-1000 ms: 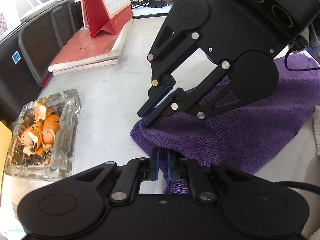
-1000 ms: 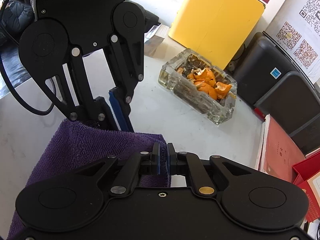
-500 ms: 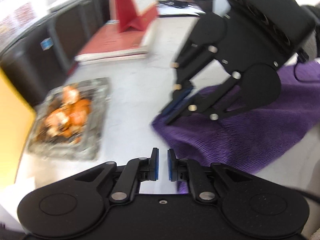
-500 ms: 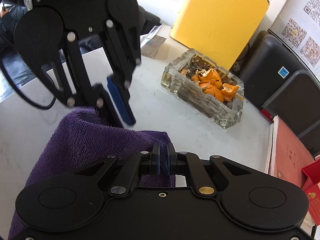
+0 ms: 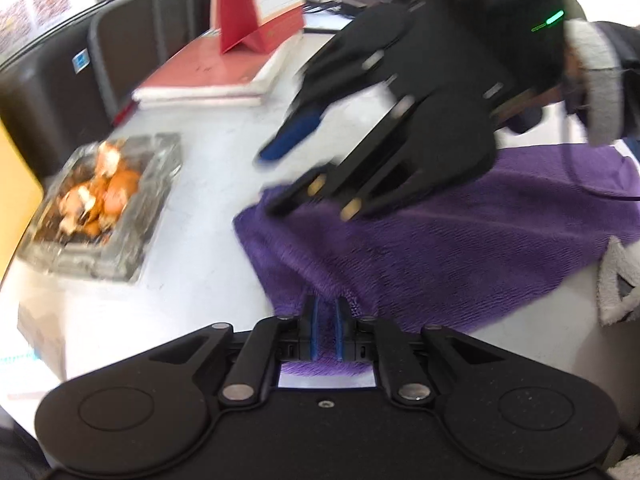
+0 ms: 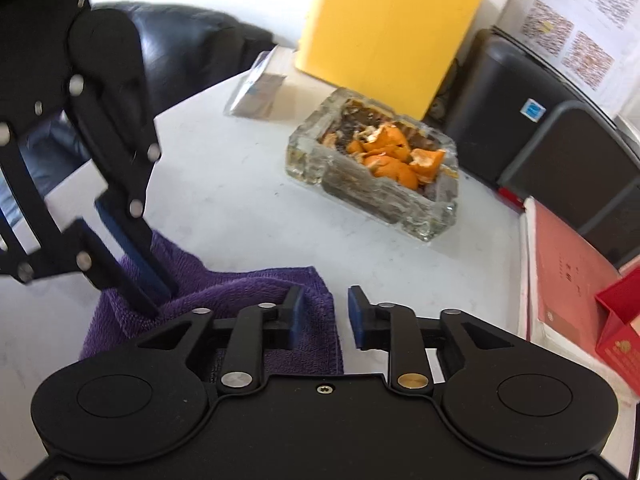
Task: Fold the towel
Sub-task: 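Pinch the towel edge with the right gripper beside the closed left gripper, then open both grippers and lift them off the folded towel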
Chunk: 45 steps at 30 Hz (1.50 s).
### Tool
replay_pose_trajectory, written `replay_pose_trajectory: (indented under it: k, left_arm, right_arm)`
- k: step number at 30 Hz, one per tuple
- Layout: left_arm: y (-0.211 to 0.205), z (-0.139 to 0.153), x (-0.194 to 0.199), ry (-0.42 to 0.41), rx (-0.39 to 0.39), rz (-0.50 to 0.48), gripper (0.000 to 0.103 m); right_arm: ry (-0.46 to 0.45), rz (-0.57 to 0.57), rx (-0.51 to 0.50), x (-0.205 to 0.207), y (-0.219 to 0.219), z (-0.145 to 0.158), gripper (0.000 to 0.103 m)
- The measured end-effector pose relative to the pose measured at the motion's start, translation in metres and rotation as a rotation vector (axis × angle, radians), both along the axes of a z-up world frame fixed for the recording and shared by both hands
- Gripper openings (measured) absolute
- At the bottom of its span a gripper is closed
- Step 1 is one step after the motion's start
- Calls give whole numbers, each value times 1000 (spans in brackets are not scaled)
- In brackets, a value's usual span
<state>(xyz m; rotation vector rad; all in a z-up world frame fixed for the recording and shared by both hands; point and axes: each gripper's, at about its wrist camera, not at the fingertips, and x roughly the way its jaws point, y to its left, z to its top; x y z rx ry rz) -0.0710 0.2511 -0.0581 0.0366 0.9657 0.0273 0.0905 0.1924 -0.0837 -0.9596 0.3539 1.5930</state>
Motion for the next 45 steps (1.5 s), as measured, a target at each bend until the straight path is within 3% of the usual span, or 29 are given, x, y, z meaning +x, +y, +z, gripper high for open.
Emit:
replay_pose_trajectory:
  k: [6, 10, 12, 16, 19, 24, 27, 30, 32, 39, 45]
  left_arm:
    - [13, -1, -14, -4, 28, 78, 13]
    - [15, 8, -16, -10, 79, 115, 13]
    - [13, 18, -15, -52, 50, 115, 13]
    - [-3, 30, 7, -120, -34, 52, 13]
    - [-37, 28, 34, -127, -63, -69, 13]
    - [-88, 12, 69, -71, 11, -222, 13]
    - [-99, 2, 75, -29, 70, -251, 13]
    - [-100, -7, 76, 24, 124, -253, 13]
    - [-97, -9, 74, 35, 128, -244, 14]
    - [-106, -7, 77, 79, 195, -228, 15]
    - [-115, -8, 83, 119, 248, -227, 16]
  right_arm:
    - [44, -204, 126, 13, -64, 48, 45]
    - [76, -360, 133, 15, -114, 67, 45]
    - [93, -416, 125, 9, -136, 72, 45]
    - [105, -586, 50, -14, -196, 63, 45]
    - [147, -735, 2, -23, -236, 50, 45]
    - [166, -1004, -34, -33, -307, 39, 45]
    - [149, -1176, -11, -33, -363, 42, 45]
    - [115, -1260, 15, -32, -400, 48, 45]
    - [143, -1344, 63, -23, -437, 53, 45]
    - [247, -1428, 145, 33, -509, 36, 45]
    - [262, -1338, 86, 80, -516, 13, 45]
